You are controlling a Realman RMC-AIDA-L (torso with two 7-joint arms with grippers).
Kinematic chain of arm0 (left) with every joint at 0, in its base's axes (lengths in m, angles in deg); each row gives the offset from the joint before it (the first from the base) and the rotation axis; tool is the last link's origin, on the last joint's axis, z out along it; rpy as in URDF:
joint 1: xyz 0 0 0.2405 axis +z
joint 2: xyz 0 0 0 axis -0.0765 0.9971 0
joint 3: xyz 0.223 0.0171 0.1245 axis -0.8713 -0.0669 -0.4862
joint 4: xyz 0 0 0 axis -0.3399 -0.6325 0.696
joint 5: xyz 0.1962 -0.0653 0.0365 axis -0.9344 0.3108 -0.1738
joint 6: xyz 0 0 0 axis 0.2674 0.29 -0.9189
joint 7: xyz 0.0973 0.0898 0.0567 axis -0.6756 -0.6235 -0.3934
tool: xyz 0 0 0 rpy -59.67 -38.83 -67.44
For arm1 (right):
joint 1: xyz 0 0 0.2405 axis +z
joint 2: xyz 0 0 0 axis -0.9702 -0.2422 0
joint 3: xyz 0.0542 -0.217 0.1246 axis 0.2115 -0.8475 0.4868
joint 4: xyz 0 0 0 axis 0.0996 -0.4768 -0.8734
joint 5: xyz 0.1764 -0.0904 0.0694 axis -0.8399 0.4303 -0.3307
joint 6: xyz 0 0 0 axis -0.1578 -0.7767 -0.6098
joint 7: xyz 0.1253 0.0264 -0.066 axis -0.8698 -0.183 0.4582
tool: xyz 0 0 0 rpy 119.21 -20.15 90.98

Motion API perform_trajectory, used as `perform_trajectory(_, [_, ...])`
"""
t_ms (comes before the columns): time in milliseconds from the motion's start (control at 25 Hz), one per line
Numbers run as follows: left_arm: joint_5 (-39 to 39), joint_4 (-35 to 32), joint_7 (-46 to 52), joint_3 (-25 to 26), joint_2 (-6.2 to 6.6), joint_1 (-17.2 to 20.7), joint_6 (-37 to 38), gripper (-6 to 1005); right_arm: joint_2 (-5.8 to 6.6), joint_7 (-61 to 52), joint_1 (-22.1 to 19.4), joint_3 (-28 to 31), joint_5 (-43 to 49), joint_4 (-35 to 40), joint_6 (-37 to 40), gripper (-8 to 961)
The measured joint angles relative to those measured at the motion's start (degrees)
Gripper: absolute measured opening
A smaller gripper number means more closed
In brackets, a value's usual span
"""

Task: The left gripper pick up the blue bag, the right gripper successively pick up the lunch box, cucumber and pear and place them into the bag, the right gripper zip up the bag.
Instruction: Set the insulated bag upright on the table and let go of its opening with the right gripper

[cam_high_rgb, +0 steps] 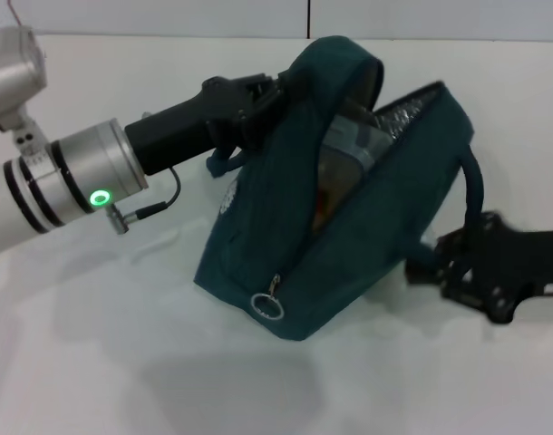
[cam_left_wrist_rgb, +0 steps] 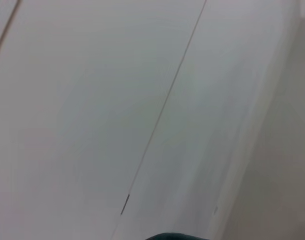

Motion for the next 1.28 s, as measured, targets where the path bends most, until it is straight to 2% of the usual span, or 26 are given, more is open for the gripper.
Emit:
perform_trajectory(200, [1.1, -1.3, -1.4, 0.0, -0.06, 2.9, 0.0, 189, 0.22, 3.2, -3.6, 6.9, -5.9, -0.2, 1.5, 86])
perform_trajectory(400, [1.1, -3.9, -3.8, 0.0, -0.09, 5.7, 0.1, 191, 0.61, 4.2, -3.4, 12.0, -7.0, -3.2, 2.1, 66])
perform_trajectory(560, [1.6, -6.3, -6.7, 0.0, -0.09, 7.7, 0.1, 192, 1.53, 4.0, -1.8, 12.3, -7.0, -5.1, 1.1, 74])
perform_trajectory(800, [1.0, -9.1, -12.0, 0.0, -0.16, 9.3, 0.5, 194, 1.72, 2.9, -1.3, 13.8, -7.0, -5.2, 0.2, 86])
perform_trajectory(1040, [0.9, -11.2, -15.9, 0.0, -0.17, 10.3, 0.5, 366, 2.02, 2.0, -1.3, 13.8, -6.7, -5.2, 0.0, 99])
perform_trajectory(1280, [1.0, -11.3, -16.0, 0.0, -0.20, 9.6, 0.2, 407, 2.57, 0.6, -1.5, 13.2, -6.5, -4.9, 0.2, 111])
